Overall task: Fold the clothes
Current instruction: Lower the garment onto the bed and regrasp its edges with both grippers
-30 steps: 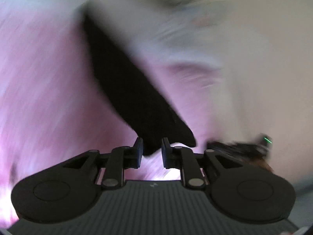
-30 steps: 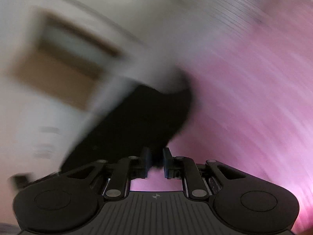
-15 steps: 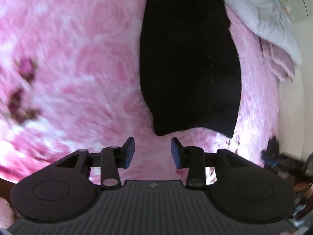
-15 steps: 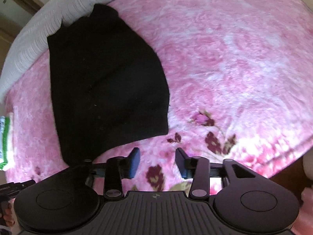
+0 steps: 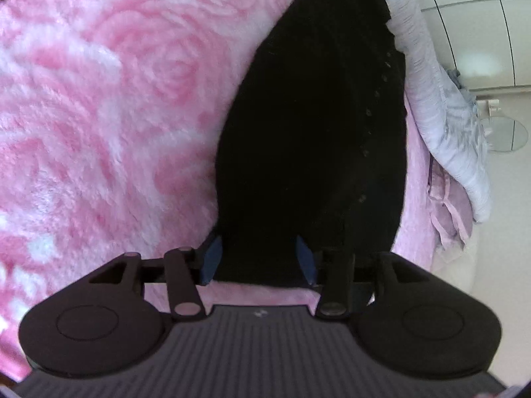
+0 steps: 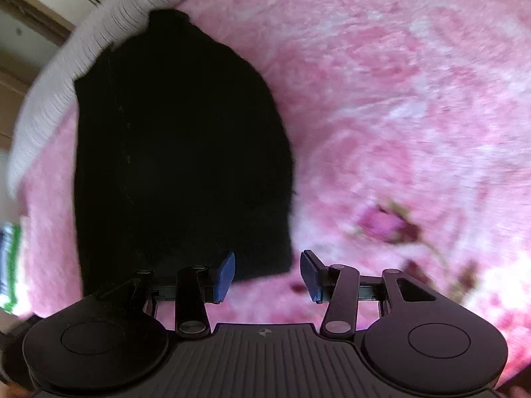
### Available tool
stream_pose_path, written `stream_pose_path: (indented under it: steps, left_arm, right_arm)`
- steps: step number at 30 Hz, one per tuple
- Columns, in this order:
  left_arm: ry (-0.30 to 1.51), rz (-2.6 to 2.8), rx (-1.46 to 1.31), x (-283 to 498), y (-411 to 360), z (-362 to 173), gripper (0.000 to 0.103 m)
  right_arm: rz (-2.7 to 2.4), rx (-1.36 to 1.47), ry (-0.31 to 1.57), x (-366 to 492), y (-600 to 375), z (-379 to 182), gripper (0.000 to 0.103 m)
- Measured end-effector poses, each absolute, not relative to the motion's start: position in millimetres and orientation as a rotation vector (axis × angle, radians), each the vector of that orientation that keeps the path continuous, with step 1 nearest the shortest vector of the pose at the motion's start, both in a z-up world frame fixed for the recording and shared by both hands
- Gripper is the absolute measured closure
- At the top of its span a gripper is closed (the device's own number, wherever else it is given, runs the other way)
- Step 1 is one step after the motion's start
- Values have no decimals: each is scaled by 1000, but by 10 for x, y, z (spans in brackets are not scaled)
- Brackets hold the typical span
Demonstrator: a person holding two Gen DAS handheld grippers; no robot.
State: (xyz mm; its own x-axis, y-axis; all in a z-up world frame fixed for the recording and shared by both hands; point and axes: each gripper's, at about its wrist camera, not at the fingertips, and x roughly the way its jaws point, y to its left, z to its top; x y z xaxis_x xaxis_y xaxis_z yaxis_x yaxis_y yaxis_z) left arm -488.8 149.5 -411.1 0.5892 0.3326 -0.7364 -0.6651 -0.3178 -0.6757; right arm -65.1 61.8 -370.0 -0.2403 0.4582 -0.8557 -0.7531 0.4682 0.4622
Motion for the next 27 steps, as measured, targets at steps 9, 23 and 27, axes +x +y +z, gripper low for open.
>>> stream_pose_path:
  steps: [9,23,27]
  left_arm:
    - [460,1077,-1369,-4883,1741,-3600,102]
    - [495,1117,-1396,-5307,1077,-3447,59]
    - [417,1097,-1445,-5173,1129,-3692,56]
  right_arm:
    - [1199,-246,1458,-592,698,-3737,92]
    - [1166,-430,1662,-728,177,-3864,77]
    - [1138,-385,1576,-513,231,-3675,51]
